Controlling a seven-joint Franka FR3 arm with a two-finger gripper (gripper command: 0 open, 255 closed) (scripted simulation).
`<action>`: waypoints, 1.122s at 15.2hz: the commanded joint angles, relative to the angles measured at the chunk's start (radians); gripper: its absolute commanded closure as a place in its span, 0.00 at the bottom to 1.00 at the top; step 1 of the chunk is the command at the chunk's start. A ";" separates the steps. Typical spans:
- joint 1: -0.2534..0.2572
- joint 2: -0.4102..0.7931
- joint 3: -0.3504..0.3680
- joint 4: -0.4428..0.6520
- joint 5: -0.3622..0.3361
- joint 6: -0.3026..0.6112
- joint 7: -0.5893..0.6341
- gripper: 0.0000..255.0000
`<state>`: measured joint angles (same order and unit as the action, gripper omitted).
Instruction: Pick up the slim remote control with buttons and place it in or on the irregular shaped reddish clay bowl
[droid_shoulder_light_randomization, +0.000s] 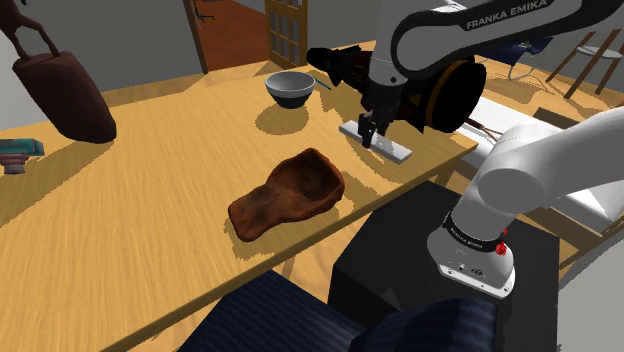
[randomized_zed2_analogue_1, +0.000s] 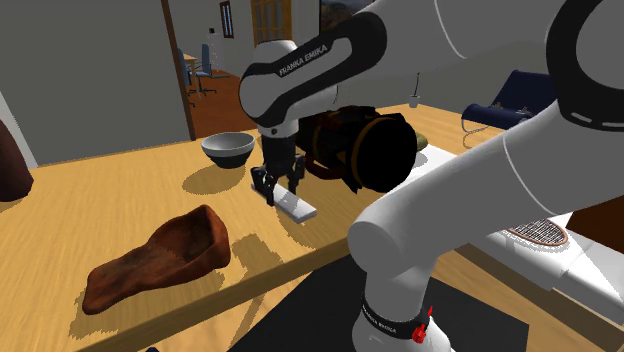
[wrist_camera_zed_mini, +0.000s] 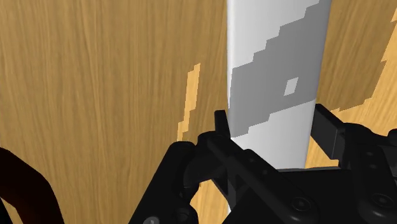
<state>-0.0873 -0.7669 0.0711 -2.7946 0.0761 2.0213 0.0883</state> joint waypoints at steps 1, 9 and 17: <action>-0.001 -0.011 -0.002 0.023 -0.002 -0.034 0.000 1.00; -0.003 -0.036 -0.007 0.118 -0.008 -0.154 0.003 1.00; 0.007 -0.030 0.011 0.212 0.004 -0.241 0.030 1.00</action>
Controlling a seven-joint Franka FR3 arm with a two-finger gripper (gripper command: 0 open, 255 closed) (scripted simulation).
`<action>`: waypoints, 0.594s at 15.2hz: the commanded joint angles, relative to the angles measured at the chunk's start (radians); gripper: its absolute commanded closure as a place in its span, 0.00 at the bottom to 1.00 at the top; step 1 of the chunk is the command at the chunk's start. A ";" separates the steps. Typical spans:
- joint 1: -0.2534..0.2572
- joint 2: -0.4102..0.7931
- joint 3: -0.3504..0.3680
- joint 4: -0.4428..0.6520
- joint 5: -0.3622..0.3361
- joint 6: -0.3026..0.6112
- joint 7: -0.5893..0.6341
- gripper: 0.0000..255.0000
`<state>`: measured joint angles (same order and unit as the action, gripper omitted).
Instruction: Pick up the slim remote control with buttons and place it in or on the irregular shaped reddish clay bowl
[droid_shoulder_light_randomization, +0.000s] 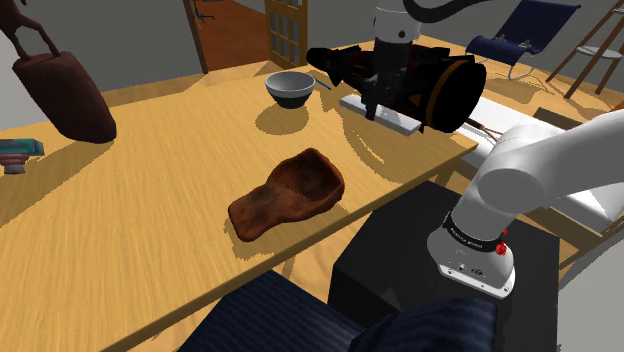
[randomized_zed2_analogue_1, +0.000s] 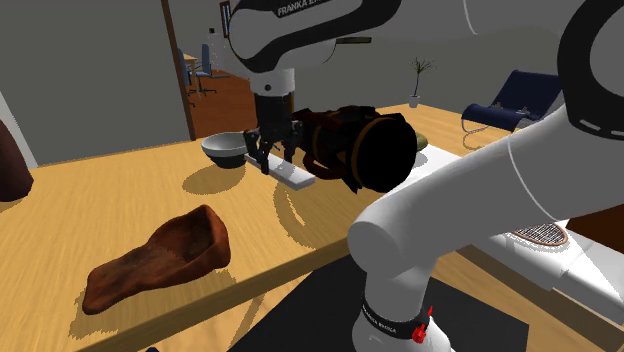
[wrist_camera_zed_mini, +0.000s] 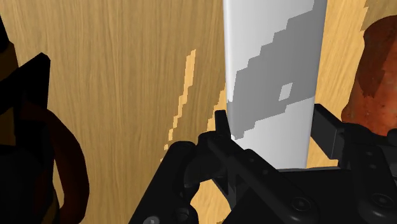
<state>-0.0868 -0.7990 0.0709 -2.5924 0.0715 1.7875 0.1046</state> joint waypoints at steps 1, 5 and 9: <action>0.018 0.016 0.034 0.019 0.024 -0.002 0.037 1.00; 0.056 0.083 0.122 0.071 0.079 0.021 0.133 1.00; 0.083 0.167 0.207 0.140 0.118 0.046 0.226 1.00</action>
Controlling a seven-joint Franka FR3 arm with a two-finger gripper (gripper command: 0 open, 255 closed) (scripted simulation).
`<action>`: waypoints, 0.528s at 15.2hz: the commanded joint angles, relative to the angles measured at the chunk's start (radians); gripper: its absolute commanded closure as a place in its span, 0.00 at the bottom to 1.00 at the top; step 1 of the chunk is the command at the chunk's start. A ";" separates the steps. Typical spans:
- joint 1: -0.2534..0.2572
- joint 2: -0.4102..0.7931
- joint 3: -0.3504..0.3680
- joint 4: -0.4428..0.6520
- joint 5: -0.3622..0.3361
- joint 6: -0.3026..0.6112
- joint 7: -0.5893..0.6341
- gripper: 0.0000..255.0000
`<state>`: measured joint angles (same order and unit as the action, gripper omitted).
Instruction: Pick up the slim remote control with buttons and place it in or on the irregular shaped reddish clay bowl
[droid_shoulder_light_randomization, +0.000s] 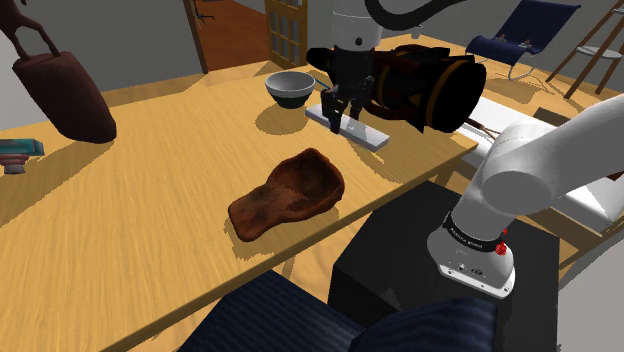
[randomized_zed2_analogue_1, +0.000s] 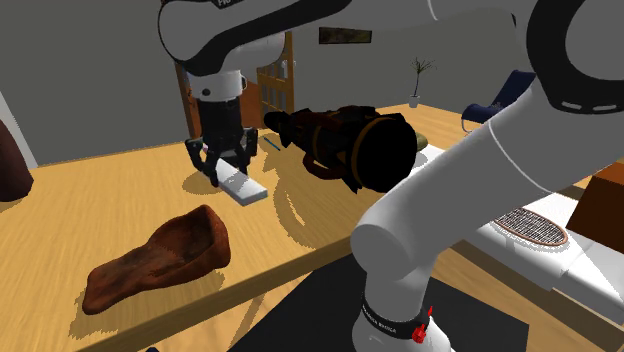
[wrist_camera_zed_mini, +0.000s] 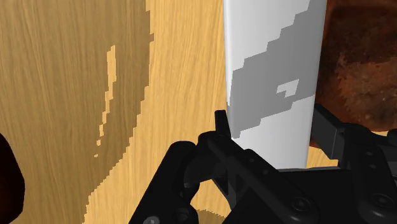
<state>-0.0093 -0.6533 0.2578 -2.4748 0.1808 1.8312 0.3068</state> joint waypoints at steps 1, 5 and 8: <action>0.011 0.045 0.041 0.042 0.016 0.008 0.048 1.00; 0.025 0.146 0.125 0.132 0.031 0.030 0.143 1.00; 0.029 0.230 0.187 0.210 0.027 0.044 0.218 1.00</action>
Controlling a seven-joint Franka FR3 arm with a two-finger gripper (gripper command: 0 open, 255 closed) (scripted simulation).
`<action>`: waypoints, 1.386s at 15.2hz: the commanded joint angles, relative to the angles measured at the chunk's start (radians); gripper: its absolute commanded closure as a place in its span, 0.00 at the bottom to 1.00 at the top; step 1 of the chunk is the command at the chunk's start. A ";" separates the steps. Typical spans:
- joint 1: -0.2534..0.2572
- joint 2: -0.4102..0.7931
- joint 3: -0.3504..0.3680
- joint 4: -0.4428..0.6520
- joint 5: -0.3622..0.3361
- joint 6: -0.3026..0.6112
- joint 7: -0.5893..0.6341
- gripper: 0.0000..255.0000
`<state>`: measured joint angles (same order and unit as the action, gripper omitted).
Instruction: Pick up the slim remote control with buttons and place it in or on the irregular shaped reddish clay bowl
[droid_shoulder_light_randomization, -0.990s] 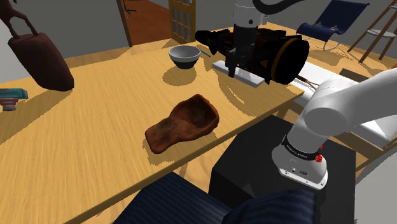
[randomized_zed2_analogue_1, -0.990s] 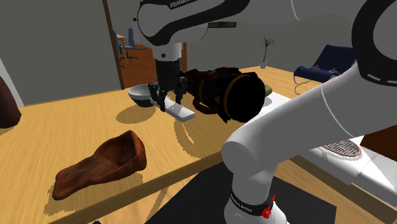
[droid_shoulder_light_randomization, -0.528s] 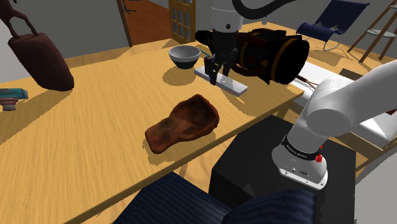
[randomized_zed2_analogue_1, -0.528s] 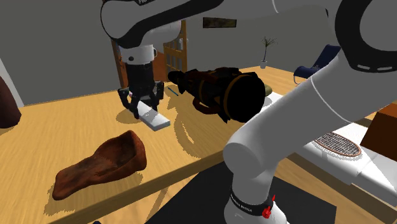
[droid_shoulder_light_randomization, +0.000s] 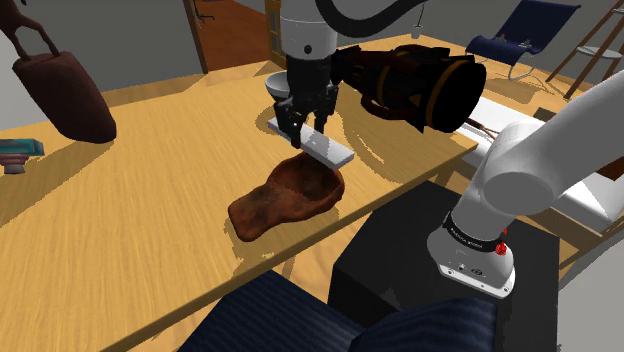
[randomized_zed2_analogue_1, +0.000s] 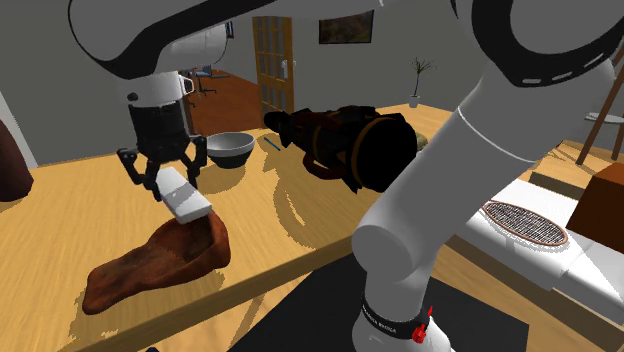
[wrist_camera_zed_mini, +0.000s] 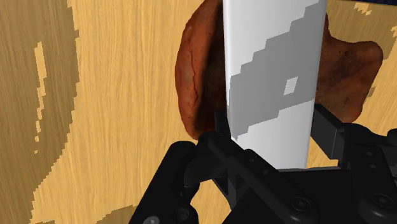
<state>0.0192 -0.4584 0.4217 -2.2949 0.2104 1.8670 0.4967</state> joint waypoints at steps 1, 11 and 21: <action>0.001 0.065 0.044 0.058 -0.008 0.012 0.054 1.00; 0.004 0.129 0.088 -0.005 -0.014 0.140 0.087 1.00; 0.003 0.156 0.101 -0.056 -0.016 0.216 0.091 1.00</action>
<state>0.0224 -0.3023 0.5229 -2.3506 0.1943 2.0827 0.5880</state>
